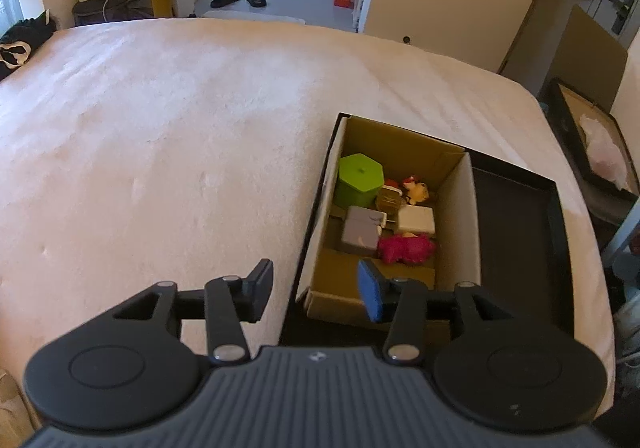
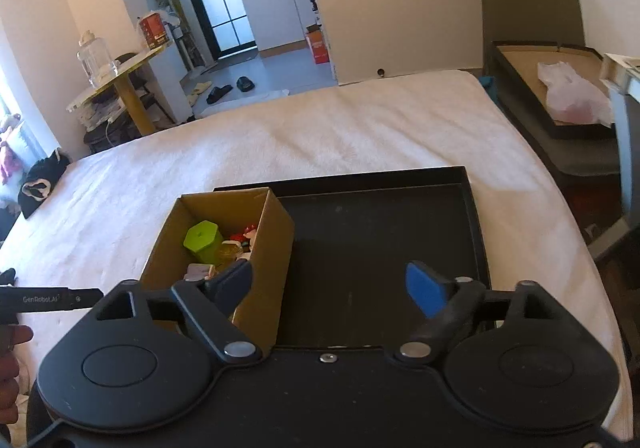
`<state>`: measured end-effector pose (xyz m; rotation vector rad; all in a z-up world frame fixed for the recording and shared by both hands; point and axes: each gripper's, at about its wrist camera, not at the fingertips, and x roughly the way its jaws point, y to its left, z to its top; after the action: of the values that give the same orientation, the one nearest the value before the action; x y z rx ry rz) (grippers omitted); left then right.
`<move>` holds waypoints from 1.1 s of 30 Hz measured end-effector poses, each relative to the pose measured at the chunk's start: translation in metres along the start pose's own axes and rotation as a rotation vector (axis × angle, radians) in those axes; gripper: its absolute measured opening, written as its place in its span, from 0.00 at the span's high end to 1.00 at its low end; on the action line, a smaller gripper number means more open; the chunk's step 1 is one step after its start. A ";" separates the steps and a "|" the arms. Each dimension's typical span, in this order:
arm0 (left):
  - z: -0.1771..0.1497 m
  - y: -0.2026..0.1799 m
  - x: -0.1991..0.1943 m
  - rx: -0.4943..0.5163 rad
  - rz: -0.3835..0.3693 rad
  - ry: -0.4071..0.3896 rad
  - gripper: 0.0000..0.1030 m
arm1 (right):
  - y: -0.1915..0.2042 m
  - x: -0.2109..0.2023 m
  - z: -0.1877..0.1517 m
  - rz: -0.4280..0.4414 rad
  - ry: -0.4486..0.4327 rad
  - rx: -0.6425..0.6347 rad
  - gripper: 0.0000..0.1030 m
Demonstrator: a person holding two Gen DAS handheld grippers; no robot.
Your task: Organize rigid objects
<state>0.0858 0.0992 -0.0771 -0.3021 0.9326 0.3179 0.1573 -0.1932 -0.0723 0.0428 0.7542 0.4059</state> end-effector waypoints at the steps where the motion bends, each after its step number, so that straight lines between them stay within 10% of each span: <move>1: -0.001 -0.001 -0.005 0.007 0.000 -0.005 0.51 | 0.001 -0.003 -0.001 0.001 0.000 0.005 0.17; 33: -0.028 -0.032 -0.107 0.085 -0.084 -0.056 0.08 | 0.028 -0.098 -0.031 0.014 -0.084 0.022 0.00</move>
<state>0.0180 0.0445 -0.0012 -0.2519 0.8735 0.2083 0.0633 -0.2074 -0.0255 0.0856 0.6762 0.4071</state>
